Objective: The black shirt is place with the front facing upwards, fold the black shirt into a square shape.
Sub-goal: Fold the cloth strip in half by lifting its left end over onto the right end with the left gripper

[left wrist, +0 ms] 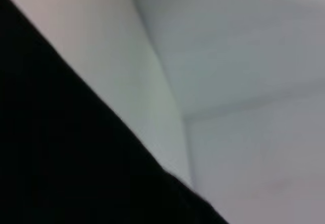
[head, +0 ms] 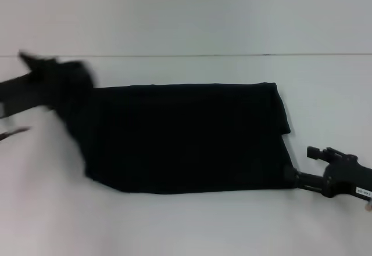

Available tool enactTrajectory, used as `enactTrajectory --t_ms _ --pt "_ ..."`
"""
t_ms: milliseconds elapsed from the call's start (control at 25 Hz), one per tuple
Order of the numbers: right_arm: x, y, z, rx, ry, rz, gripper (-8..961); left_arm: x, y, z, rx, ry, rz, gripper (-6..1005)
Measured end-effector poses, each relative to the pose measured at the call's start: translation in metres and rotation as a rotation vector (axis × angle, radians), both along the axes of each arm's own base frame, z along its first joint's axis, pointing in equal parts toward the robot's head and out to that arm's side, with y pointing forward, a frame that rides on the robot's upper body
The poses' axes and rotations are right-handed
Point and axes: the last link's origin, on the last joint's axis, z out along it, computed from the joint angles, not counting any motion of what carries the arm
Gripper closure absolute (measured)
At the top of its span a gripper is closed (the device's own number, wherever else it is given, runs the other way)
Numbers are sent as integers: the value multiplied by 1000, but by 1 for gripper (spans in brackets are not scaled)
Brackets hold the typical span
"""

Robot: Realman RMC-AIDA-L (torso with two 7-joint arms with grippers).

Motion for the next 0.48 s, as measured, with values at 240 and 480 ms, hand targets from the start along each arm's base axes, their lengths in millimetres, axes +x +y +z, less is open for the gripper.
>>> enactTrajectory --t_ms 240,480 --pt "13 -14 2 11 10 -49 19 101 29 -70 -147 35 -265 965" --pt "22 -26 4 13 18 -80 19 129 9 -151 -285 77 -289 965"
